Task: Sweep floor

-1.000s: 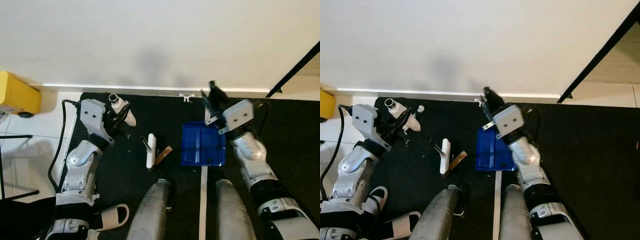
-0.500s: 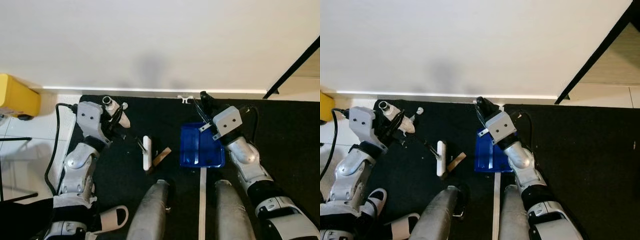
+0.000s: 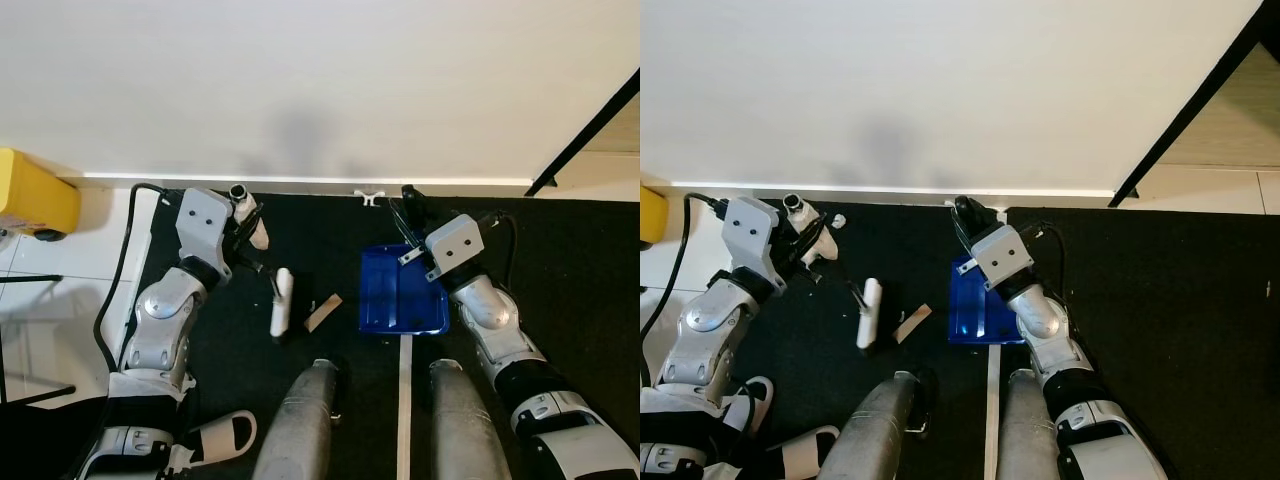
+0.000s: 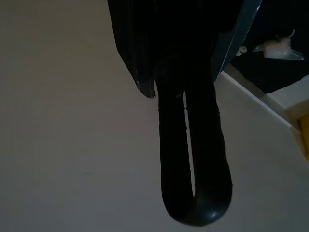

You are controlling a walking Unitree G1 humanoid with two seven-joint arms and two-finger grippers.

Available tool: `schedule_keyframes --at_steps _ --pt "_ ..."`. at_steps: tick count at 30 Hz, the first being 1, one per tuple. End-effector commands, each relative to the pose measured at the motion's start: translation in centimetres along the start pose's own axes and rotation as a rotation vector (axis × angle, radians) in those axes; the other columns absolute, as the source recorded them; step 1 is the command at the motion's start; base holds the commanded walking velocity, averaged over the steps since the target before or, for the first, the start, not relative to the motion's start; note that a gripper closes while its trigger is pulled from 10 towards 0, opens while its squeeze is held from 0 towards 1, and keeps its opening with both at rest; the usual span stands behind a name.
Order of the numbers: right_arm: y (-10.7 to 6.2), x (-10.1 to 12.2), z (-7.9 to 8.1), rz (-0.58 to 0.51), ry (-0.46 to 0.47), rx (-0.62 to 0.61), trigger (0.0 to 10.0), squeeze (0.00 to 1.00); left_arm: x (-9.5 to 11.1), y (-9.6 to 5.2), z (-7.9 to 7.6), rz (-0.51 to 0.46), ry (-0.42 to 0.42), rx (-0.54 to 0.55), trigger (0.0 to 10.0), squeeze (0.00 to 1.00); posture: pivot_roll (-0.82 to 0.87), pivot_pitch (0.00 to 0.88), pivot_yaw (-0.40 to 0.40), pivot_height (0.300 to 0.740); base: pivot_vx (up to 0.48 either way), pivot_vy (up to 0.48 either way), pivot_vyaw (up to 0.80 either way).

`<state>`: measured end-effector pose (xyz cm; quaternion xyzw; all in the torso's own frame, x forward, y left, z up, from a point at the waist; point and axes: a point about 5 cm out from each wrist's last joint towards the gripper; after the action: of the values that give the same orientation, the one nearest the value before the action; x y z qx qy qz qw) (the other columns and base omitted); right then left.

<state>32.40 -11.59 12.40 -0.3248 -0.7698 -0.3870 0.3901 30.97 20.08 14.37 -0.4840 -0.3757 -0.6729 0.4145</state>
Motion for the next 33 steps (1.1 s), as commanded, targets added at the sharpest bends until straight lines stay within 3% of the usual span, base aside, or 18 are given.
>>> schedule_keyframes --at_steps 1,2,3,4,5,8,12,14,18,26,28,31,33 --pt "-1.7 -2.1 1.7 0.123 0.051 0.041 10.0 0.0 -1.6 -0.7 -0.8 0.041 -0.115 0.044 10.0 0.0 0.11 0.423 0.167 0.74 0.0 0.0 0.0" --pt "-1.7 -2.1 1.7 0.123 0.051 0.041 10.0 0.0 -1.6 -0.7 -0.8 0.041 -0.115 0.044 10.0 0.0 0.11 0.423 0.167 0.74 0.0 0.0 0.0" --pt "-1.6 -2.1 1.6 0.122 0.05 0.04 10.0 0.0 -1.8 -0.2 -3.0 0.003 -0.253 0.055 10.0 0.0 0.11 0.419 0.158 0.74 0.0 0.0 0.0" --pt "-1.6 -2.1 1.6 0.122 0.049 0.04 10.0 0.0 -1.7 0.1 -3.9 -0.014 -0.295 0.051 10.0 0.0 0.11 0.419 0.158 0.74 0.0 0.0 0.0" --pt "-1.6 -2.1 1.6 0.122 0.049 0.04 10.0 0.0 -1.7 0.1 -3.9 -0.014 -0.295 0.051 10.0 0.0 0.11 0.419 0.158 0.74 0.0 0.0 0.0" --pt "-1.3 -2.0 1.6 0.117 0.049 0.043 10.0 0.0 -0.9 1.5 -6.3 -0.076 -0.423 0.036 10.0 0.0 0.1 0.414 0.15 0.74 0.0 0.0 0.0" --pt "-1.1 -1.9 1.7 0.113 0.048 0.046 10.0 0.0 -0.1 2.5 -7.2 -0.122 -0.479 0.036 10.0 0.0 0.1 0.412 0.147 0.74 0.0 0.0 0.0" --pt "-1.1 -1.9 1.7 0.113 0.048 0.046 10.0 0.0 -0.1 2.5 -7.2 -0.122 -0.479 0.036 10.0 0.0 0.1 0.412 0.147 0.74 0.0 0.0 0.0" --pt "-1.0 -1.8 1.7 0.111 0.048 0.051 10.0 0.0 2.9 5.0 -7.3 -0.247 -0.581 0.046 10.0 0.0 0.09 0.409 0.14 0.74 0.0 0.0 0.0" --pt "-0.9 -1.8 1.8 0.108 0.05 0.054 10.0 0.0 5.5 6.2 -6.7 -0.34 -0.618 0.039 10.0 0.0 0.1 0.408 0.139 0.74 0.0 0.0 0.0" --pt "-0.9 -1.8 1.8 0.108 0.05 0.055 10.0 0.0 6.8 6.2 -6.5 -0.374 -0.597 -0.028 10.0 0.0 0.1 0.405 0.139 0.74 0.0 0.0 0.0" --pt "-0.8 -1.8 1.8 0.108 0.05 0.055 10.0 0.0 7.1 5.8 -6.1 -0.378 -0.563 -0.06 10.0 0.0 0.11 0.402 0.143 0.74 0.0 0.0 0.0" --pt "-0.8 -1.8 1.8 0.107 0.05 0.053 10.0 0.0 7.3 5.1 -5.2 -0.372 -0.495 -0.076 10.0 0.0 0.11 0.401 0.144 0.74 0.0 0.0 0.0"
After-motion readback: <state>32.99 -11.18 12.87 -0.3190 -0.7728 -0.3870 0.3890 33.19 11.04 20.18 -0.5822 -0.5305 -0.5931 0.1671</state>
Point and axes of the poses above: a point about 5 cm out from each wrist's last joint towards the gripper, its own y axis pointing out of the wrist towards the gripper, its own x axis along the axis of the wrist's last joint, z = x × y, and after that the axes turned 1 degree about y, right-handed
